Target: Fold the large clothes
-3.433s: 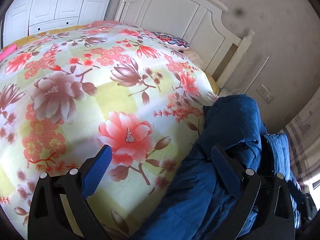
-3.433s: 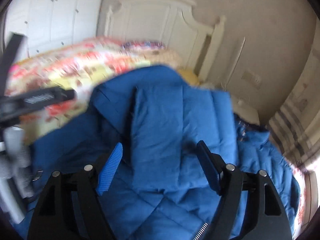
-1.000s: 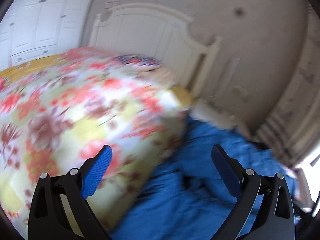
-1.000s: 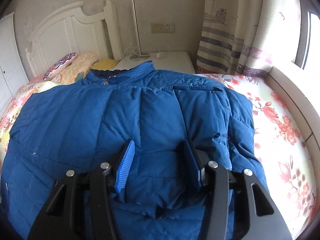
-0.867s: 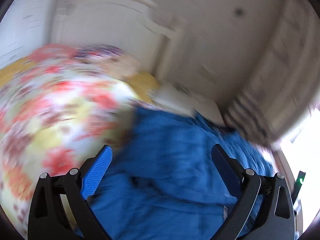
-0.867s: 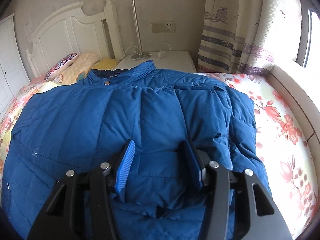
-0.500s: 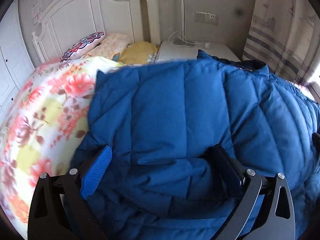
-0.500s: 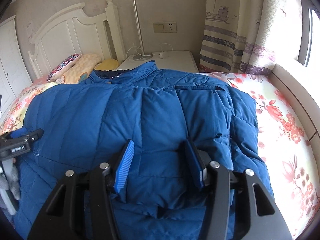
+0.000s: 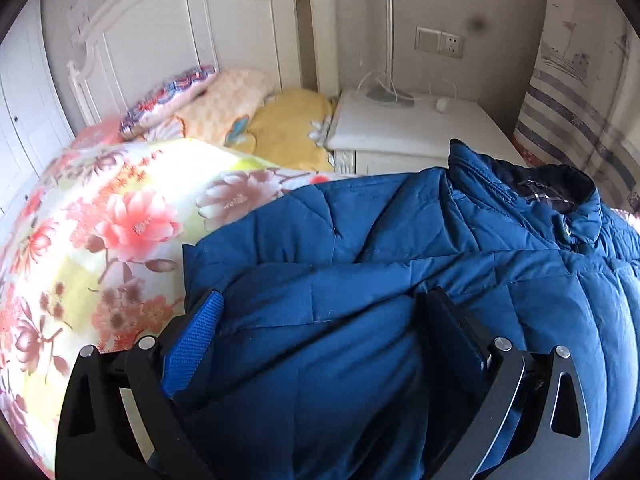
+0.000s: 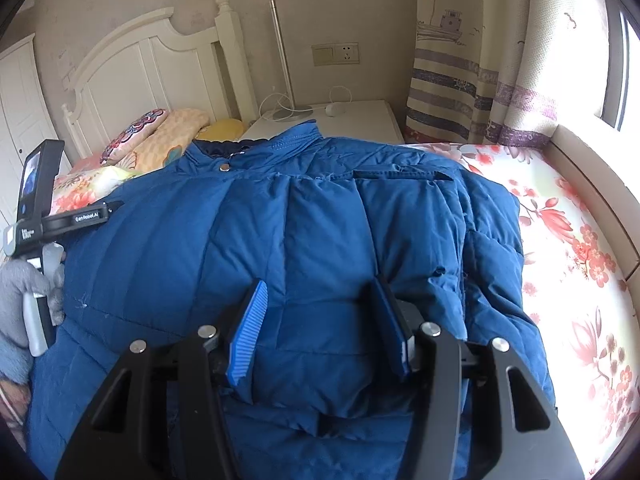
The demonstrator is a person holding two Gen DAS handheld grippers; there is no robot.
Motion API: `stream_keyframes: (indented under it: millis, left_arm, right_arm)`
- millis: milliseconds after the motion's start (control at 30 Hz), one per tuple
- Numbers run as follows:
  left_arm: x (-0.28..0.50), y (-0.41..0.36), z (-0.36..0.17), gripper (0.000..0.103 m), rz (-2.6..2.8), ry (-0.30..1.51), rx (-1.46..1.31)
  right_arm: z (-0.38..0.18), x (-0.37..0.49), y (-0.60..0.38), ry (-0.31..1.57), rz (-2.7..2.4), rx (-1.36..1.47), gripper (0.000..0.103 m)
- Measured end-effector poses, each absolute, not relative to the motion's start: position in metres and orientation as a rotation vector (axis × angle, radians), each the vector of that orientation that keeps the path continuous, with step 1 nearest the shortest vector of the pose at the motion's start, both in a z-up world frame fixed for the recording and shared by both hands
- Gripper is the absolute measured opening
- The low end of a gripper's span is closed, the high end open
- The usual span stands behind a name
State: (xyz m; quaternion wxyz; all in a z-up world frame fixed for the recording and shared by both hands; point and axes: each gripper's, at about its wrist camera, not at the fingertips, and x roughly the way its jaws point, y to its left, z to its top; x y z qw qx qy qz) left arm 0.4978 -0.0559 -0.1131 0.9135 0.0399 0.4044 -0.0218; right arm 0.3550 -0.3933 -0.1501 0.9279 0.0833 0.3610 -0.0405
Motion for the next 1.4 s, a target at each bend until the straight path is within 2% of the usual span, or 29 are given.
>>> stream_keyframes:
  millis: [400, 533, 633, 833, 1133, 1233, 1333, 1400]
  left_arm:
    - [0.500, -0.044, -0.108, 0.099, -0.067, 0.908, 0.004]
    - [0.448, -0.040, -0.074, 0.098, -0.103, 0.826, -0.132]
    - [0.397, -0.067, -0.063, 0.099, -0.196, 0.758, -0.031]
    - [0.366, -0.098, -0.116, 0.099, -0.229, 0.815, 0.174]
    - [0.375, -0.088, -0.119, 0.099, -0.268, 0.835, 0.113]
    - [0.369, -0.090, -0.116, 0.099, -0.258, 0.847, 0.147]
    - [0.350, -0.073, -0.098, 0.099, -0.237, 0.855, 0.098]
    - [0.325, -0.056, -0.082, 0.099, -0.263, 0.801, 0.077]
  right_arm:
    - [-0.153, 0.357, -0.398, 0.749, -0.072, 0.195, 0.053]
    - [-0.154, 0.358, -0.400, 0.751, -0.063, 0.216, 0.053]
    - [-0.154, 0.358, -0.400, 0.749, -0.062, 0.217, 0.053]
    - [-0.153, 0.358, -0.399, 0.751, -0.062, 0.214, 0.053]
    - [-0.155, 0.361, -0.400, 0.768, -0.064, 0.216, 0.053]
    - [-0.151, 0.360, -0.393, 0.774, -0.071, 0.165, 0.061]
    - [-0.129, 0.337, -0.379, 0.768, -0.110, 0.170, 0.063]
    - [-0.114, 0.309, -0.362, 0.715, -0.020, 0.189, 0.071]
